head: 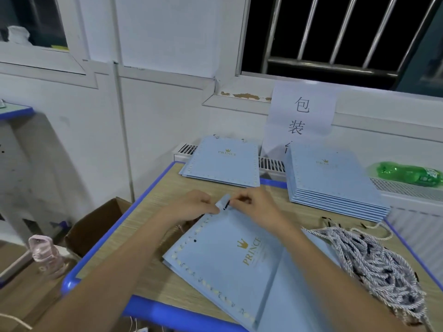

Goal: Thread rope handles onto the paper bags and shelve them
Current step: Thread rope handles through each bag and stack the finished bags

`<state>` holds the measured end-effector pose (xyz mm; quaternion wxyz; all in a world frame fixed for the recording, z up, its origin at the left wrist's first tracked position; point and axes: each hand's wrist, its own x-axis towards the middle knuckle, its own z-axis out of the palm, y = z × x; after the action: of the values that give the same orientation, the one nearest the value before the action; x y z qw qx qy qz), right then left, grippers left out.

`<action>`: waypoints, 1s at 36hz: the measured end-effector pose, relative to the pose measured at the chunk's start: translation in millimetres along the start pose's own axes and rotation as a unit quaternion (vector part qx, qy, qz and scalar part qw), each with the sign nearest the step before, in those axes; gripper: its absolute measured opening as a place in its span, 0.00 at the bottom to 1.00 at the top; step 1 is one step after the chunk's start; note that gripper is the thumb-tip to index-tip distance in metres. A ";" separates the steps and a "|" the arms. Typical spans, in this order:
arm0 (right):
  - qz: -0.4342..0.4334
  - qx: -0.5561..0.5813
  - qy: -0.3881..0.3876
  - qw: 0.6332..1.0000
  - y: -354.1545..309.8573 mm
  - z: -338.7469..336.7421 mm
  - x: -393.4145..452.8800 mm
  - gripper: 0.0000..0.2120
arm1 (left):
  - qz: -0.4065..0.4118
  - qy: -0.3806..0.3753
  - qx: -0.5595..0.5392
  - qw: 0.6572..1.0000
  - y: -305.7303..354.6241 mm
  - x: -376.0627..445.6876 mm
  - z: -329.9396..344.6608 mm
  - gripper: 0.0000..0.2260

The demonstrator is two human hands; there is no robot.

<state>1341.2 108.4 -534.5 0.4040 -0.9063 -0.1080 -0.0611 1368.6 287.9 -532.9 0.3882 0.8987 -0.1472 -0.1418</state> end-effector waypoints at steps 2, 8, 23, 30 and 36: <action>-0.007 -0.002 0.011 1.000 4.0 5.6 -3.8 0.08 | 0.002 0.005 -0.014 1.000 -2.1 -0.5 -1.0 0.11; -0.027 0.015 0.050 0.998 12.4 12.4 -6.2 0.08 | -0.056 -0.005 -0.077 0.995 -5.3 3.4 -1.9 0.09; -0.002 0.152 0.071 0.986 15.5 13.7 -11.0 0.16 | 0.076 -0.013 -0.106 0.991 -16.6 1.2 1.3 0.05; 0.000 0.122 0.057 0.991 15.9 12.1 -9.5 0.14 | 0.080 0.012 -0.094 0.992 -15.1 0.3 3.1 0.06; 0.028 0.193 0.060 0.979 15.2 14.2 -6.1 0.12 | 0.144 0.018 -0.132 0.981 -8.1 -2.6 11.9 0.07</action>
<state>1339.3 108.2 -556.2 0.5785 -0.8087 -0.0681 -0.0820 1363.0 286.4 -546.3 0.5223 0.8114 -0.2478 -0.0863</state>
